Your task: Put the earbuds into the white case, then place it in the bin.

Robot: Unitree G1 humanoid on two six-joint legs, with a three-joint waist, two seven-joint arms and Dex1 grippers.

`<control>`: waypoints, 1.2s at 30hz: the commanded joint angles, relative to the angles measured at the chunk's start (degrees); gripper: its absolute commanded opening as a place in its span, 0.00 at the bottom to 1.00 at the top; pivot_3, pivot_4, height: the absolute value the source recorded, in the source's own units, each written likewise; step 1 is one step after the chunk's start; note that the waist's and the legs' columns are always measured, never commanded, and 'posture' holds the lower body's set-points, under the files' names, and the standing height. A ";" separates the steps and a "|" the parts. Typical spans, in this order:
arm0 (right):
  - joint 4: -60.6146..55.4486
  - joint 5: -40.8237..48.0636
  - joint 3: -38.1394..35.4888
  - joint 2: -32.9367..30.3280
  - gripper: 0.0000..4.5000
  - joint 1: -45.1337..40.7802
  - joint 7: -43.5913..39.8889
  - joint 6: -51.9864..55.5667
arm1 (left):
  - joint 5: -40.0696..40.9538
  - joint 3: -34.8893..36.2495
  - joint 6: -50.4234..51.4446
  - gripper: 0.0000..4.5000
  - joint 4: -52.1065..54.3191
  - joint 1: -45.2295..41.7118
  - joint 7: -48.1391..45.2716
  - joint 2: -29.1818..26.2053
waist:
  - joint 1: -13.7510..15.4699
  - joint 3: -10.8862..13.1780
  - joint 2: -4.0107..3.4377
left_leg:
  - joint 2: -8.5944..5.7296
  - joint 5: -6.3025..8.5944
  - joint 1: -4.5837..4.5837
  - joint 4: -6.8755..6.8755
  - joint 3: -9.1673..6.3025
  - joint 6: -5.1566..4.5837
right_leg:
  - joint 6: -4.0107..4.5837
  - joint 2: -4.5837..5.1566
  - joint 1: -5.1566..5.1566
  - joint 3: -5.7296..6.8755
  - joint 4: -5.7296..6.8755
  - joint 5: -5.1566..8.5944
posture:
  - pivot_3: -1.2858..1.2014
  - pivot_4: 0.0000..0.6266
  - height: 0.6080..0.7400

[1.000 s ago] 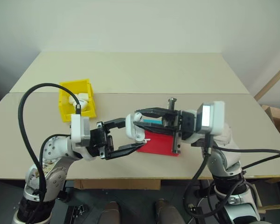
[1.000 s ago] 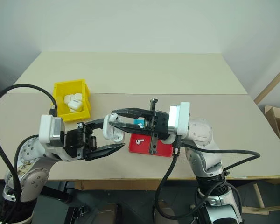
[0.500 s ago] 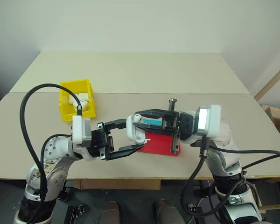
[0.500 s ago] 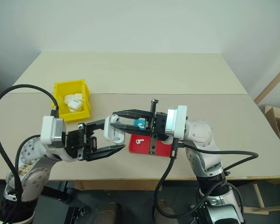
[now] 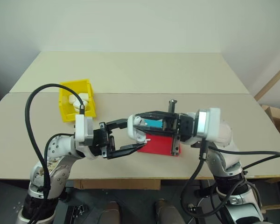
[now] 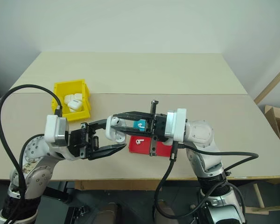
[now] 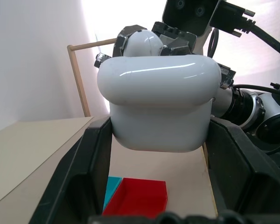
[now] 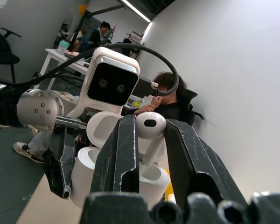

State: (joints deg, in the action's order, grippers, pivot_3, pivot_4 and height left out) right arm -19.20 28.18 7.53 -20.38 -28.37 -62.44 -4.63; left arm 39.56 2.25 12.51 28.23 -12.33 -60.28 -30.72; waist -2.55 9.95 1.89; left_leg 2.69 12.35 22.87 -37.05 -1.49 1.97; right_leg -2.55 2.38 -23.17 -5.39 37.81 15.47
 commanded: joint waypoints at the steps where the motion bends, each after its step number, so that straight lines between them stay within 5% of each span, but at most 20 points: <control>1: 0.41 -0.81 0.59 -0.58 0.14 0.10 -0.35 -0.79 | 1.09 0.61 -3.10 0.61 1.30 -1.21 -1.20 0.95 | -0.02 0.00 0.00 | 0.00 0.00 0.00 0.00 0.00 0.00 | 0.00 0.00 0.00 0.00 0.00 0.00 | 0.52 0.24 1.00; 26: 0.72 -2.25 1.42 -1.98 0.14 0.35 1.29 -0.35 | 0.28 0.88 -3.30 0.61 1.00 -0.73 -2.20 1.92 | 0.00 0.00 0.00 | 0.00 0.00 0.00 0.00 0.00 0.00 | 0.00 0.00 0.00 0.00 0.00 0.00 | 0.52 0.24 1.00; 33: 1.19 -3.01 1.30 -1.91 0.65 0.23 1.14 -2.54 | 0.11 0.86 -3.42 0.61 0.81 -0.71 -2.34 2.37 | 0.00 0.00 0.00 | 0.00 0.00 0.00 0.00 0.00 0.00 | 0.00 0.00 0.00 0.00 0.00 0.00 | 0.52 0.24 1.00; 36: 1.11 -2.42 1.24 -2.14 0.65 0.34 0.68 -2.70 | 0.13 0.89 -3.33 0.61 0.72 -0.76 -2.42 2.48 | -0.01 0.00 0.00 | 0.00 0.00 0.00 0.00 0.00 0.00 | 0.00 0.00 0.00 0.00 0.00 0.00 | 0.52 0.24 1.00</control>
State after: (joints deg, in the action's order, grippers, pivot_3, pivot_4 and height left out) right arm -18.32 26.16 7.97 -21.78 -28.43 -60.81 -7.22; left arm 38.24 2.29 12.12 26.45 -12.24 -62.72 -29.02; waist -2.56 9.95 1.90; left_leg 2.69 12.35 22.87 -37.05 -1.49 1.97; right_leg -2.55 2.38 -23.17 -5.39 37.81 15.47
